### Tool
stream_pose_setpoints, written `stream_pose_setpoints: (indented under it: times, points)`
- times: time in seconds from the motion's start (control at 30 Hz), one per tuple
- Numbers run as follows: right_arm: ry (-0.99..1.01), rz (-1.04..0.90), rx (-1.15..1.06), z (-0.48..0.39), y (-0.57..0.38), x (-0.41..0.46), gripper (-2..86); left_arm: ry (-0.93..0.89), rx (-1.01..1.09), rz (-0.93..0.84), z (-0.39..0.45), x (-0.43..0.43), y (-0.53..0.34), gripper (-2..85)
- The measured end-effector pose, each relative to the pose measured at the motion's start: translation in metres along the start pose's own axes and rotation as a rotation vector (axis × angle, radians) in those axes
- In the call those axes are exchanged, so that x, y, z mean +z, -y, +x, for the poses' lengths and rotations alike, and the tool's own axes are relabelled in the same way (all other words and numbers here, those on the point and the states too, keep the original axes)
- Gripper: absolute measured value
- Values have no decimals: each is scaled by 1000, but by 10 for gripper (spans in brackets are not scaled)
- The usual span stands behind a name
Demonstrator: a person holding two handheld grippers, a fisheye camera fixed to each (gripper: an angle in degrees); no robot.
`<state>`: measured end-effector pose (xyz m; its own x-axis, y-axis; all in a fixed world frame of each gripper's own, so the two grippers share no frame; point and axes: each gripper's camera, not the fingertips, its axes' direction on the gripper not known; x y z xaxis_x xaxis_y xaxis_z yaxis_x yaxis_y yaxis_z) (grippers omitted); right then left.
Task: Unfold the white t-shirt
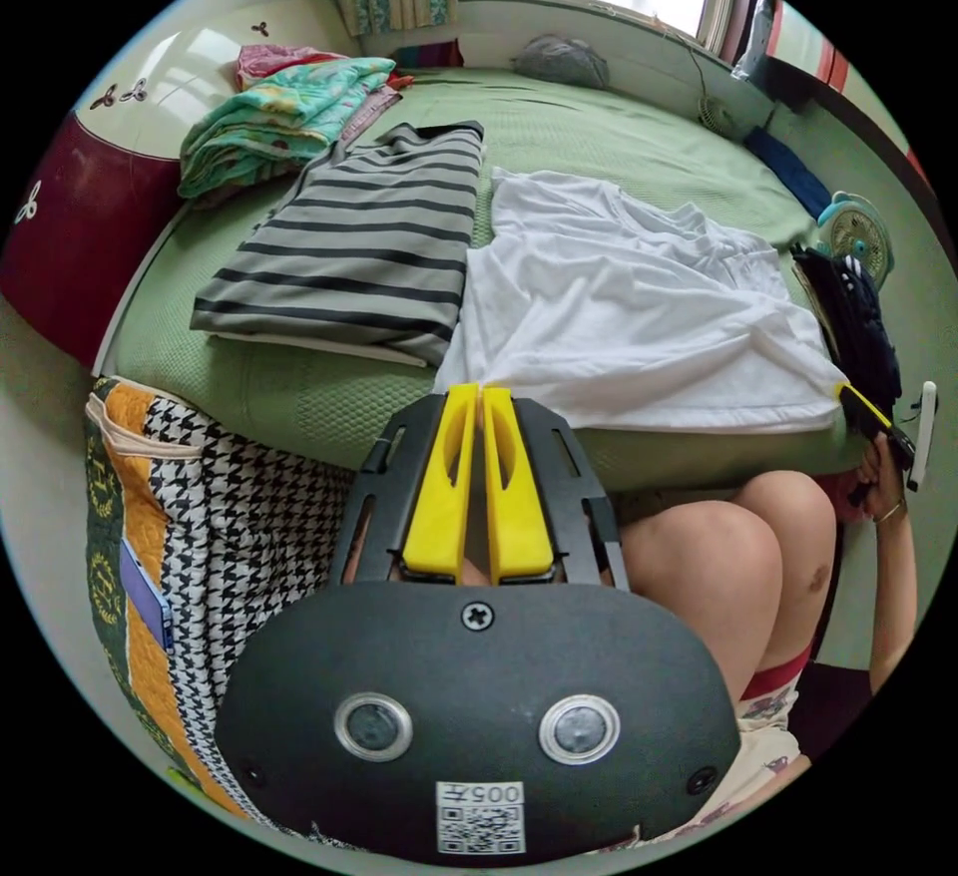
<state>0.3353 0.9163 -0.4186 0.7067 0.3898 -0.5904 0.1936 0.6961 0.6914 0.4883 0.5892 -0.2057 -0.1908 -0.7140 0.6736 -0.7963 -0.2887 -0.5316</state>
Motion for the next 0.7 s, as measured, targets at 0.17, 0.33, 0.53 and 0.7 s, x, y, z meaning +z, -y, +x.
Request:
stream_pose_setpoints:
  times: [0.17, 0.33, 0.53, 0.7]
  points:
    - [-16, 25, 6, 6, -14, -37, -16, 2, 12, 36, -8, -41, -26, 0]
    - [-13, 50, 34, 20, -36, -84, -16, 23, 22, 82, -13, -89, -57, 0]
    - [8, 96, 36, 34, -73, -150, -16, -17, -6, 150, -28, -151, -108, 1]
    - [68, 120, 47, 45, -109, -214, -13, -56, -32, 215, -41, -201, -153, 2]
